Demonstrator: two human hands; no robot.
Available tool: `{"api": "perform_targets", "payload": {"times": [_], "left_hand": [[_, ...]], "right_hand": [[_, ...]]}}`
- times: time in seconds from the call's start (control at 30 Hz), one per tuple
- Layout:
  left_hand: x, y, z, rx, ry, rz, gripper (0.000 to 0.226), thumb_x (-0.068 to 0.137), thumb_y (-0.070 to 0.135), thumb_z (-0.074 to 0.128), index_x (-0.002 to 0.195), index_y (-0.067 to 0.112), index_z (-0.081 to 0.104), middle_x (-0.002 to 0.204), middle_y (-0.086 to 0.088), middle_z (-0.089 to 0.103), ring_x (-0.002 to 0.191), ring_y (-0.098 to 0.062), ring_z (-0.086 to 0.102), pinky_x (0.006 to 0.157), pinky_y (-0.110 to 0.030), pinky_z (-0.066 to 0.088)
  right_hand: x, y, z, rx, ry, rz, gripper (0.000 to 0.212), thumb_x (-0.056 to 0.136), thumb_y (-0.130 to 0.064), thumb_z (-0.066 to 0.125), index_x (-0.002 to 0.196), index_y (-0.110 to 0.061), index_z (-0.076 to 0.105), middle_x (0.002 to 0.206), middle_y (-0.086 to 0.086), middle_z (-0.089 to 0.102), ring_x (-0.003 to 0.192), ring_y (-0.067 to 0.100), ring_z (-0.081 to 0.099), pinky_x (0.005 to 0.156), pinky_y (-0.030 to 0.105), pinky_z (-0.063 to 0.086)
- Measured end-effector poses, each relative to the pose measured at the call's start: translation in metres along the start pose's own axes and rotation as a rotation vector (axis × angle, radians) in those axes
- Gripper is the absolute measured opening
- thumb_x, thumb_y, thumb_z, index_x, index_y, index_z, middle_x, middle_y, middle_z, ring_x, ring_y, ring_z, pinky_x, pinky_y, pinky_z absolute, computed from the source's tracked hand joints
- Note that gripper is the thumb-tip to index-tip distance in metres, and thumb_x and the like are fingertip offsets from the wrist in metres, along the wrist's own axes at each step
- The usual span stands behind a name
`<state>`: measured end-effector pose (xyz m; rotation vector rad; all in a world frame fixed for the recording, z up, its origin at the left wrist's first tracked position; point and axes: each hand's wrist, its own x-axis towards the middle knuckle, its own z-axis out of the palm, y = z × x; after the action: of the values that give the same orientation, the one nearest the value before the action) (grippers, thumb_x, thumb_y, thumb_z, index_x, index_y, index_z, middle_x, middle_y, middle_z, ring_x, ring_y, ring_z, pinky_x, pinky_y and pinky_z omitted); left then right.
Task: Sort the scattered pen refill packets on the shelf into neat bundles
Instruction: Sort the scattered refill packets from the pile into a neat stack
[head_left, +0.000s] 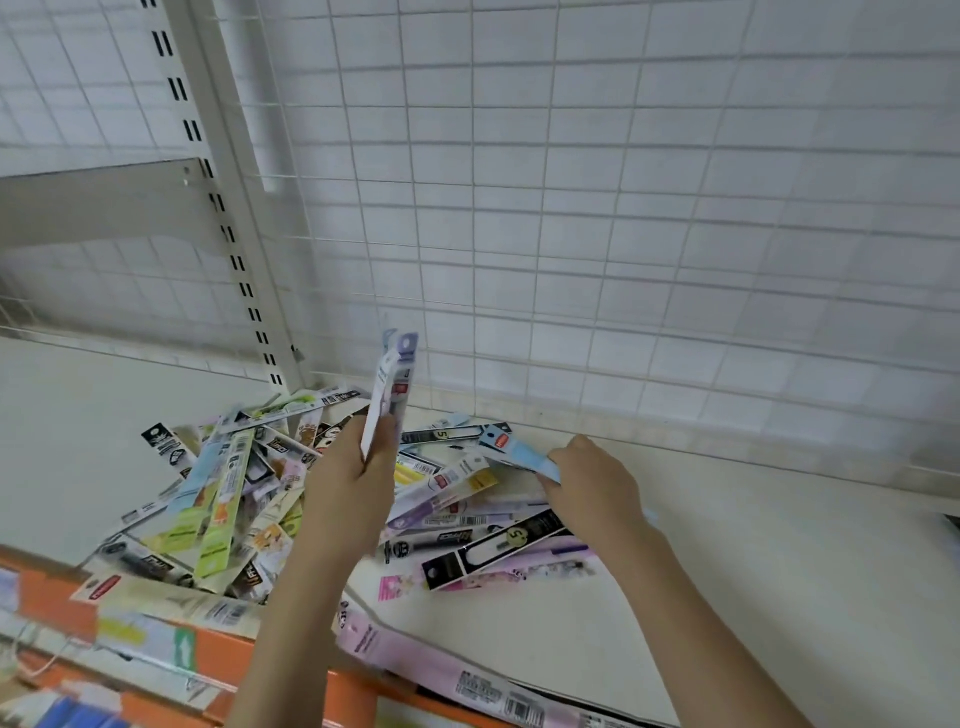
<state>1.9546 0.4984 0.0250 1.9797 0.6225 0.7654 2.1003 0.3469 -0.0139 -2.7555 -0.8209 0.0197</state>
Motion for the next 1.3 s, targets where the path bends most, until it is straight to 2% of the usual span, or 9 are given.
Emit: {"api": "perform_targets", "payload": {"times": [0.13, 0.2, 0.4, 0.5, 0.7, 0.83, 0.97, 1.17, 1.3], "left_hand": [[-0.006, -0.001, 0.011, 0.076, -0.053, 0.007, 0.032, 0.098, 0.029, 0.038, 0.067, 0.019, 0.038, 0.055, 0.001, 0.039, 0.049, -0.017, 0.035, 0.050, -0.028, 0.029], [-0.009, 0.001, 0.017, 0.110, -0.072, -0.014, 0.033, 0.097, 0.033, 0.041, 0.068, 0.016, 0.039, 0.054, 0.001, 0.037, 0.047, -0.015, 0.032, 0.047, -0.025, 0.026], [-0.008, -0.009, 0.016, 0.490, -0.163, -0.114, 0.042, 0.081, 0.045, 0.064, 0.066, 0.021, 0.033, 0.063, 0.001, 0.043, 0.052, -0.012, 0.040, 0.045, -0.023, 0.028], [-0.007, -0.018, 0.010, 0.674, -0.198, -0.138, 0.038, 0.084, 0.041, 0.064, 0.073, 0.016, 0.036, 0.068, 0.004, 0.045, 0.056, -0.011, 0.043, 0.047, -0.022, 0.030], [-0.003, -0.027, 0.014, 0.792, -0.305, -0.144, 0.032, 0.081, 0.042, 0.066, 0.086, 0.014, 0.050, 0.086, 0.000, 0.056, 0.078, -0.020, 0.057, 0.070, -0.030, 0.051], [-0.001, -0.029, 0.019, 0.843, -0.314, -0.123, 0.031, 0.085, 0.038, 0.062, 0.098, 0.011, 0.055, 0.092, -0.002, 0.054, 0.080, -0.020, 0.054, 0.069, -0.029, 0.044], [0.000, -0.028, 0.022, 0.909, -0.308, -0.047, 0.022, 0.093, 0.030, 0.051, 0.102, 0.010, 0.056, 0.106, -0.006, 0.060, 0.098, -0.026, 0.060, 0.073, -0.030, 0.043], [0.001, -0.020, 0.024, 0.854, -0.192, 0.071, 0.018, 0.095, 0.027, 0.045, 0.098, 0.012, 0.056, 0.073, 0.000, 0.052, 0.068, -0.022, 0.050, 0.058, -0.028, 0.041], [-0.002, -0.006, 0.021, 0.725, -0.022, 0.139, 0.014, 0.093, 0.013, 0.048, 0.099, 0.005, 0.057, 0.057, -0.001, 0.040, 0.075, -0.024, 0.038, 0.052, -0.032, 0.033]], "right_hand": [[-0.010, 0.012, -0.010, 0.053, 0.031, 0.021, 0.028, 0.091, -0.022, 0.045, 0.064, -0.020, 0.036, 0.067, -0.006, 0.034, 0.066, 0.019, 0.043, 0.046, 0.024, 0.023], [-0.016, 0.018, -0.015, 0.092, 0.053, 0.054, 0.034, 0.091, -0.021, 0.045, 0.060, -0.022, 0.030, 0.064, -0.005, 0.037, 0.065, 0.020, 0.044, 0.046, 0.024, 0.025], [-0.040, 0.036, -0.033, 0.247, 0.178, 0.153, 0.014, 0.092, -0.019, 0.044, 0.080, -0.016, 0.038, 0.064, -0.002, 0.043, 0.062, 0.024, 0.043, 0.046, 0.025, 0.027], [-0.051, 0.040, -0.034, 0.305, 0.179, 0.169, 0.018, 0.095, -0.026, 0.043, 0.080, -0.016, 0.039, 0.063, -0.001, 0.046, 0.056, 0.020, 0.043, 0.049, 0.029, 0.030], [-0.065, 0.040, -0.024, 0.379, 0.122, 0.150, 0.033, 0.089, -0.045, 0.053, 0.082, -0.017, 0.040, 0.065, -0.003, 0.050, 0.060, 0.023, 0.048, 0.054, 0.032, 0.036], [-0.067, 0.041, -0.021, 0.369, 0.073, 0.147, 0.022, 0.090, -0.037, 0.053, 0.084, -0.021, 0.038, 0.066, -0.007, 0.046, 0.060, 0.020, 0.048, 0.055, 0.031, 0.039], [-0.067, 0.042, -0.019, 0.361, 0.077, 0.112, 0.007, 0.093, -0.026, 0.045, 0.090, -0.024, 0.038, 0.067, -0.010, 0.044, 0.057, 0.014, 0.043, 0.049, 0.026, 0.033], [-0.071, 0.043, -0.019, 0.355, 0.052, 0.093, 0.010, 0.093, -0.024, 0.043, 0.084, -0.023, 0.039, 0.065, -0.008, 0.044, 0.055, 0.014, 0.042, 0.047, 0.025, 0.030], [-0.070, 0.041, -0.019, 0.316, 0.056, 0.090, 0.032, 0.093, -0.025, 0.043, 0.064, -0.025, 0.030, 0.060, -0.005, 0.042, 0.052, 0.014, 0.039, 0.048, 0.026, 0.028]]}}
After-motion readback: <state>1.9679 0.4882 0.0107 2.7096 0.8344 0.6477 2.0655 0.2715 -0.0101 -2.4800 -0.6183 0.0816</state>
